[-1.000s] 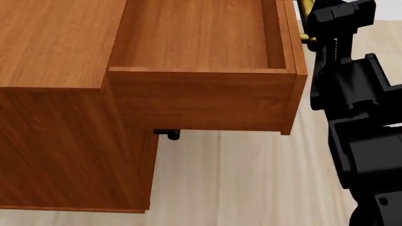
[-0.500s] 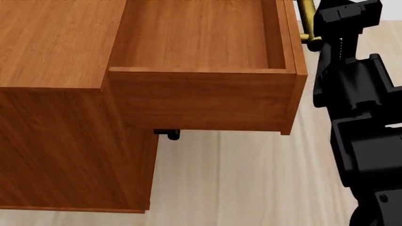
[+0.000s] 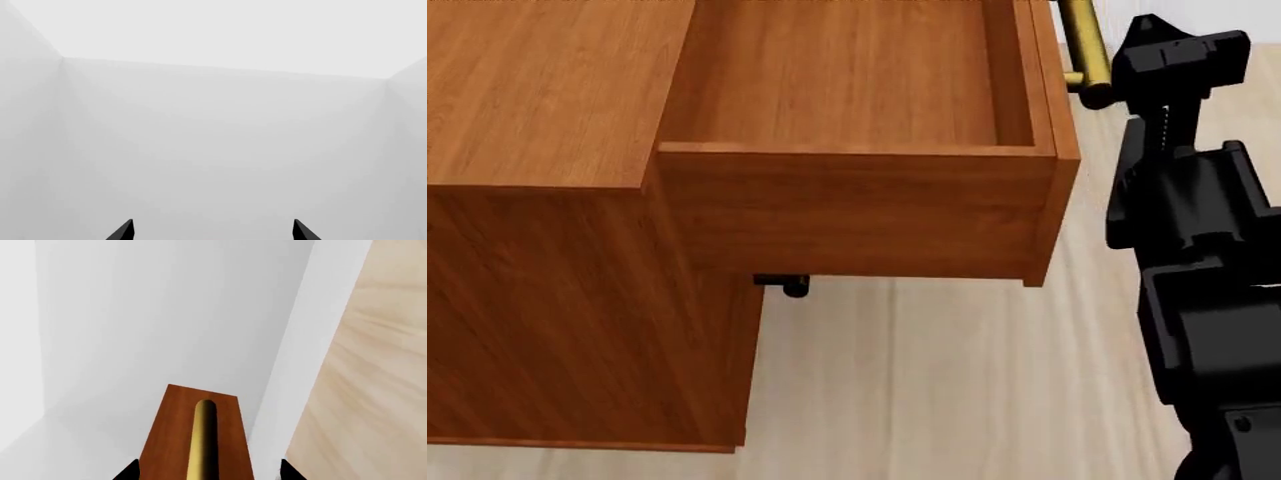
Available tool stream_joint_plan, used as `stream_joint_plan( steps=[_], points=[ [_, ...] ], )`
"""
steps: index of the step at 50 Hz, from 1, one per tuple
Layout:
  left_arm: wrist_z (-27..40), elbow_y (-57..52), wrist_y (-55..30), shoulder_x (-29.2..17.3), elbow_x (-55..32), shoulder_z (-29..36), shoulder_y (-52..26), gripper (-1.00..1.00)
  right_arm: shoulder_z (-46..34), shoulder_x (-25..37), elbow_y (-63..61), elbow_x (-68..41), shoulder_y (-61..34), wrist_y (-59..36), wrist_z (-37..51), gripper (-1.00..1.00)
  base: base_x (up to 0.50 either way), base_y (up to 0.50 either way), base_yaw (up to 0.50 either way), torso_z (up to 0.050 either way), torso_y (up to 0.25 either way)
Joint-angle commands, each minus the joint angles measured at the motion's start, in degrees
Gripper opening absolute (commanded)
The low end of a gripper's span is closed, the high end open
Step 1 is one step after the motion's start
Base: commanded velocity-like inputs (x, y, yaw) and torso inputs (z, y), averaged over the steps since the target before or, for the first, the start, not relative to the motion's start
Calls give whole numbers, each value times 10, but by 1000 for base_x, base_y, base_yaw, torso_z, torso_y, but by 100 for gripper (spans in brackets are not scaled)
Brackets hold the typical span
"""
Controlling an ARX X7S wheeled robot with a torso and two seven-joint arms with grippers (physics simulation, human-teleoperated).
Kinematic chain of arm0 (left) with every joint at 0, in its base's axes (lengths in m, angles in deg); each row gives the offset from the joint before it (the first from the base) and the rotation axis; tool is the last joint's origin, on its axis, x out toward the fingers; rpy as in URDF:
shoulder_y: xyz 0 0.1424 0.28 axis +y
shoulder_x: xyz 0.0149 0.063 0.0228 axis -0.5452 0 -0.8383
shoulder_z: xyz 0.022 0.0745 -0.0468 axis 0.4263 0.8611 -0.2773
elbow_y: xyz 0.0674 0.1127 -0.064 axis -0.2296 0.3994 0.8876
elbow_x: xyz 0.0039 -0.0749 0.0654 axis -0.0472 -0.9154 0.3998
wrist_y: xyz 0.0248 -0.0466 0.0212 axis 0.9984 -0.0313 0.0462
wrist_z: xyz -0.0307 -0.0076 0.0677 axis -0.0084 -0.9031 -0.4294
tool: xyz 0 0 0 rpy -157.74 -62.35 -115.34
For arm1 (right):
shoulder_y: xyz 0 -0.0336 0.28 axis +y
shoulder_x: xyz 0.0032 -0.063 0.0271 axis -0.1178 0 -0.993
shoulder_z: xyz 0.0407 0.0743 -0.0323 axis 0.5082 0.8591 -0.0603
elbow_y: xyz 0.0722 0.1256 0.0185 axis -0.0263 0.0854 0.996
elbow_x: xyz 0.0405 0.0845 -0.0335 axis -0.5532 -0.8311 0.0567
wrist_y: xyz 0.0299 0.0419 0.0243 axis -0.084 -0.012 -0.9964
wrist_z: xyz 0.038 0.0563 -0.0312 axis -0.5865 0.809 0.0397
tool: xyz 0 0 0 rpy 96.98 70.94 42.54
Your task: Close the bottom drawer of the cabinet and open the top drawer.
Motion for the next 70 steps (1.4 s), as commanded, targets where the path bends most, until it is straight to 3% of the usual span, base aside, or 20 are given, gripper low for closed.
stream_joint_plan(
  steps=[1,17,21,35,47,57,70],
  points=[
    [0,1,3,-1,0,1,1,100,9,11,-6,0,6,5,5,100,0,0,0,0,0],
    [-1,3,8,1,4,8,3,100,27,76,-72,39,43,11,54,100,0,0,0,0,0],
    [0,3,8,0,5,10,2,100,-15,120,-74,108,28,-18,66,100,0,0,0,0,0],
    [-8,8,21,4,22,18,18,100,-69,179,-92,162,-20,-83,90,100,0,0,0,0,0],
    [-9,9,27,5,25,20,22,100,-133,224,-109,204,-104,-171,98,100,0,0,0,0,0],
    [-11,10,34,4,26,18,30,100,-198,263,-131,216,-240,-305,125,100,0,0,0,0,0],
    [-10,9,34,6,24,24,26,100,-253,257,-85,203,-385,-435,113,100,0,0,0,0,0]
  ],
)
